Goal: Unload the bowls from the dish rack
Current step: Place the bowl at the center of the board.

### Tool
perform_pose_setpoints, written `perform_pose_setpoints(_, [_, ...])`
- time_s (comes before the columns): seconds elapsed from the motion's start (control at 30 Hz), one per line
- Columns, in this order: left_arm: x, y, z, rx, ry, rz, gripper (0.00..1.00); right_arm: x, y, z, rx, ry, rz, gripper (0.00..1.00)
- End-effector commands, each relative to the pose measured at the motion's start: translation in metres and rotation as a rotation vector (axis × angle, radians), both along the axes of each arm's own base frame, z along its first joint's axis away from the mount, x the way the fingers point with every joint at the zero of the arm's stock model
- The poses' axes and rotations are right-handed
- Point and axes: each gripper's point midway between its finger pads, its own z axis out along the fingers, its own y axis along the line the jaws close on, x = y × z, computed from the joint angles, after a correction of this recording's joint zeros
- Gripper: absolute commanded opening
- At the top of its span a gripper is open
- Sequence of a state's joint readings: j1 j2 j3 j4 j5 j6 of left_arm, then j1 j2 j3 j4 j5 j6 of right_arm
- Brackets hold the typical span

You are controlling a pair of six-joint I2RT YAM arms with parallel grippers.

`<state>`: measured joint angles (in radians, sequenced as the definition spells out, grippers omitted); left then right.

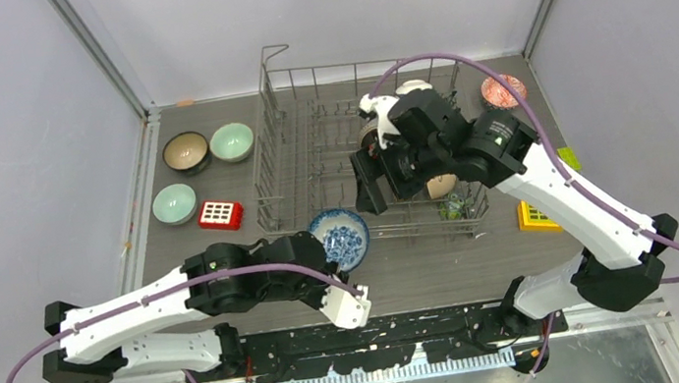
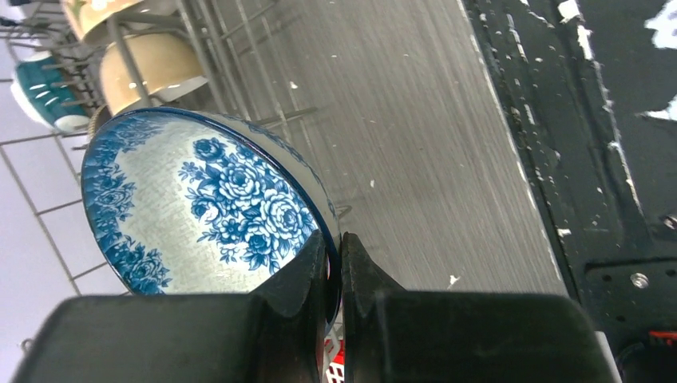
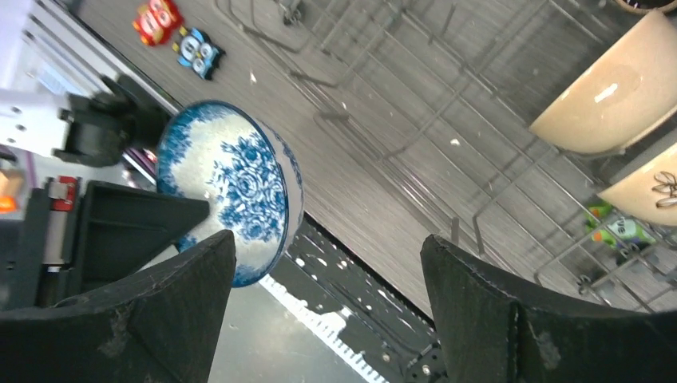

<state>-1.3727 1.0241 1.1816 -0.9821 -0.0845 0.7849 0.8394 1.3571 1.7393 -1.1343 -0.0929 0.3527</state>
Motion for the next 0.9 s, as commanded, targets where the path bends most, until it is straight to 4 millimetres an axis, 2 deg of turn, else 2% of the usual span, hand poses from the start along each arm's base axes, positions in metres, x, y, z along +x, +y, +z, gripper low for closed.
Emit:
perform_pose_setpoints(0.0, [-0.013, -0.008, 0.019, -0.016, 0.037, -0.079, 0.0, -0.01, -0.012, -0.009, -0.129, -0.039, 0.028, 0.87])
perform_pose_setpoints(0.13, [-0.028, -0.009, 0.017, -0.004, 0.125, -0.099, 0.0, -0.02, -0.006, -0.015, -0.194, -0.062, 0.068, 0.78])
perform_pose_setpoints(0.37, [-0.03, -0.009, 0.022, 0.004, 0.144, -0.096, 0.0, -0.033, 0.012, -0.026, -0.205, -0.046, 0.105, 0.67])
perform_pose_setpoints(0.7, [-0.031, -0.009, 0.019, 0.017, 0.135, -0.094, 0.0, -0.034, 0.048, -0.048, -0.182, -0.011, 0.12, 0.56])
perform_pose_setpoints(0.87, [-0.029, -0.007, 0.019, 0.02, 0.119, -0.086, 0.0, -0.033, 0.055, -0.056, -0.172, 0.012, 0.109, 0.49])
